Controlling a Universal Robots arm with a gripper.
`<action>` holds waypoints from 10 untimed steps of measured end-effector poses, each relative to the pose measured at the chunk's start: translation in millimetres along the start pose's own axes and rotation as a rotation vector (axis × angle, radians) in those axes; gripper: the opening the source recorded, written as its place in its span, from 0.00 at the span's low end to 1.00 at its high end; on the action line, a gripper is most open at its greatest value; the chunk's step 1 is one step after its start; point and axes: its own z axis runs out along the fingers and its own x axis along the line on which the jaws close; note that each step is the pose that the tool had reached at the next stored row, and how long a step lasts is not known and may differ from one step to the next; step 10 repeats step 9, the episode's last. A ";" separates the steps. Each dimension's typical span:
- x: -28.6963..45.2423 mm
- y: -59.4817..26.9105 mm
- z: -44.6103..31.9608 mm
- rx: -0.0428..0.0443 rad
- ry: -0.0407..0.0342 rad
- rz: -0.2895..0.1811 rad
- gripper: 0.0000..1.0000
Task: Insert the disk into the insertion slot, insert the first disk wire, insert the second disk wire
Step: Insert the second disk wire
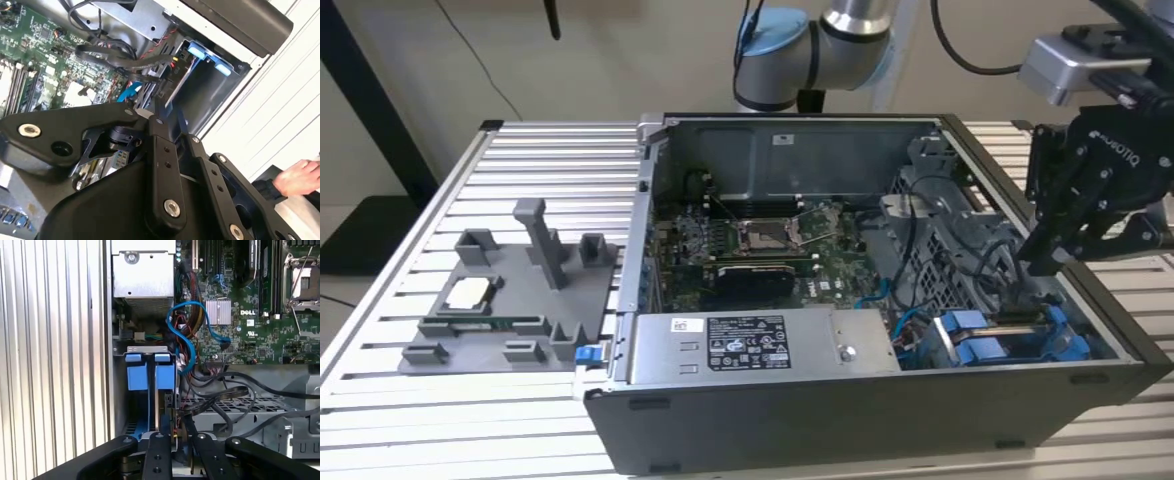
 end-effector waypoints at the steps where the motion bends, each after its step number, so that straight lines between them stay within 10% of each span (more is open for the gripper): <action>1: 0.0 0.0 -3.3 -0.0008 0.0002 0.000 0.24; 10: 0.0 0.0 -5.3 -0.0012 0.0005 0.000 0.24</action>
